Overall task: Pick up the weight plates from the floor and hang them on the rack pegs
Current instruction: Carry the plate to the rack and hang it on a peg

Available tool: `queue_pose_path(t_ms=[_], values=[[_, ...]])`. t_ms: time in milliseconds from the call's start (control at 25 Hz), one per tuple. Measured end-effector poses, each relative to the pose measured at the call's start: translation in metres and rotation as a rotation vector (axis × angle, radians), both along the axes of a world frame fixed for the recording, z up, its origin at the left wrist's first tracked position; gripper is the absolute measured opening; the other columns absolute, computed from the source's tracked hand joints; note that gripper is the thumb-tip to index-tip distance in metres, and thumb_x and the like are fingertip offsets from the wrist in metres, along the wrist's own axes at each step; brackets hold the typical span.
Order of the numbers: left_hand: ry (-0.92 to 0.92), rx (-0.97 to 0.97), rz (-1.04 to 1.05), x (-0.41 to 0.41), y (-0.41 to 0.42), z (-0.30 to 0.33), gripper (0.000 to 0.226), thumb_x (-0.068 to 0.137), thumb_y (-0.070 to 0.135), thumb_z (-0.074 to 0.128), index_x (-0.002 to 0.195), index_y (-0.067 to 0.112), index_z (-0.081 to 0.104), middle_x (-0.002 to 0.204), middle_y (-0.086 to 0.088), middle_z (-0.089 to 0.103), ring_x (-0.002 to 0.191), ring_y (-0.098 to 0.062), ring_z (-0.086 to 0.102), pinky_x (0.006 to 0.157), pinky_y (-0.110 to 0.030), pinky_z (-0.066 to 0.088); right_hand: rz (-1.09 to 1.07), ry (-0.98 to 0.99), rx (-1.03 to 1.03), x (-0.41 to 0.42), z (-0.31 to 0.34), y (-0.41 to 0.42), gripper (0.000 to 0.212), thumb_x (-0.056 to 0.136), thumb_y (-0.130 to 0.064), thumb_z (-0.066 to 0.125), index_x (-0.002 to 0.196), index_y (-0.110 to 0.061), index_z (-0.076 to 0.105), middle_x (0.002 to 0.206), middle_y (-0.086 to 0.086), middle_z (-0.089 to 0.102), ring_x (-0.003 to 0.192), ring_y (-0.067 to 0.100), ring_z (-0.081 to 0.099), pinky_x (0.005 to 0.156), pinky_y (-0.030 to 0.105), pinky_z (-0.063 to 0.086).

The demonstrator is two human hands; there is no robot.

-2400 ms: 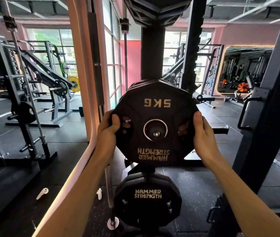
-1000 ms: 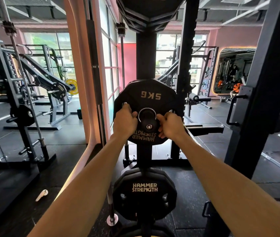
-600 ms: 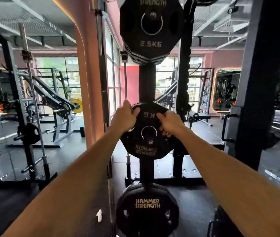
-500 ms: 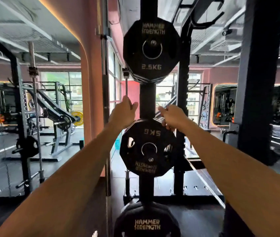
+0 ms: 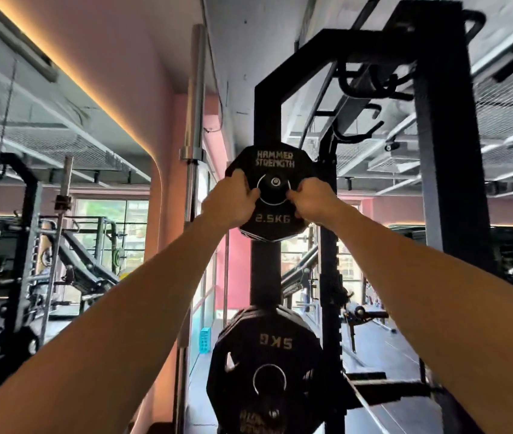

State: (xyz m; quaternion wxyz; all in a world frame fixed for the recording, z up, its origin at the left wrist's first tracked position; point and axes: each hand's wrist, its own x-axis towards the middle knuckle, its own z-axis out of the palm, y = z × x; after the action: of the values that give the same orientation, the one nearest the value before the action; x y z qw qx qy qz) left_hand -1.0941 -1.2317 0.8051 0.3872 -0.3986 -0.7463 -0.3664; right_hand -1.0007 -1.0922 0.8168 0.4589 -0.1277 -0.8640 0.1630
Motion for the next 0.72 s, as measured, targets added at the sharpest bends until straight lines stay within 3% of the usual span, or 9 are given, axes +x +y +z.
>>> queue_pose_path(t_ms=[160, 280, 440, 520, 600, 720], values=[[0.004, -0.029, 0.067, -0.013, 0.023, 0.001, 0.035, 0.094, 0.031, 0.058, 0.115, 0.005, 0.048, 0.114, -0.018, 0.056, 0.103, -0.039, 0.057, 0.079, -0.041, 0.044, -0.031, -0.017, 0.006, -0.013, -0.001, 0.014, 0.025, 0.092, -0.014, 0.051, 0.099, 0.004, 0.067, 0.1, 0.025, 0.068, 0.094, 0.038, 0.065, 0.078, 0.036, 0.051], [0.042, 0.03, 0.111, -0.027, 0.039, -0.004, 0.035, 0.094, 0.027, 0.058, 0.119, 0.005, 0.047, 0.12, -0.019, 0.053, 0.107, -0.04, 0.056, 0.084, -0.044, 0.045, -0.069, 0.038, 0.043, -0.03, -0.005, 0.022, 0.022, 0.093, -0.016, 0.053, 0.102, 0.0, 0.063, 0.104, 0.022, 0.066, 0.096, 0.039, 0.062, 0.07, 0.033, 0.042], [0.094, 0.08, 0.139, -0.042, 0.051, -0.005, 0.033, 0.092, 0.024, 0.056, 0.118, 0.006, 0.048, 0.116, -0.018, 0.055, 0.105, -0.04, 0.056, 0.078, -0.043, 0.043, -0.1, 0.068, 0.072, -0.041, -0.004, 0.03, 0.022, 0.092, -0.02, 0.054, 0.102, -0.004, 0.063, 0.103, 0.019, 0.067, 0.097, 0.038, 0.062, 0.077, 0.034, 0.048], [0.095, 0.08, 0.135, -0.044, 0.051, -0.001, 0.034, 0.091, 0.025, 0.057, 0.118, 0.006, 0.048, 0.117, -0.018, 0.055, 0.106, -0.04, 0.055, 0.08, -0.044, 0.044, -0.077, 0.06, 0.068, -0.039, -0.001, 0.034, 0.023, 0.091, -0.02, 0.054, 0.097, -0.002, 0.066, 0.095, 0.019, 0.07, 0.092, 0.037, 0.065, 0.084, 0.039, 0.053], [0.083, 0.043, 0.127, -0.044, 0.049, 0.001, 0.036, 0.091, 0.026, 0.058, 0.119, 0.007, 0.048, 0.117, -0.017, 0.056, 0.106, -0.039, 0.056, 0.085, -0.046, 0.047, -0.063, 0.031, 0.06, -0.039, 0.0, 0.035, 0.024, 0.092, -0.02, 0.052, 0.092, -0.002, 0.066, 0.087, 0.019, 0.071, 0.087, 0.036, 0.067, 0.081, 0.038, 0.054], [0.051, -0.027, 0.133, -0.041, 0.045, 0.005, 0.037, 0.091, 0.027, 0.058, 0.122, 0.008, 0.047, 0.119, -0.017, 0.056, 0.107, -0.039, 0.057, 0.089, -0.048, 0.049, -0.096, 0.03, 0.072, -0.041, -0.005, 0.031, 0.022, 0.094, -0.021, 0.051, 0.101, -0.003, 0.062, 0.099, 0.019, 0.068, 0.095, 0.037, 0.064, 0.072, 0.033, 0.045]])
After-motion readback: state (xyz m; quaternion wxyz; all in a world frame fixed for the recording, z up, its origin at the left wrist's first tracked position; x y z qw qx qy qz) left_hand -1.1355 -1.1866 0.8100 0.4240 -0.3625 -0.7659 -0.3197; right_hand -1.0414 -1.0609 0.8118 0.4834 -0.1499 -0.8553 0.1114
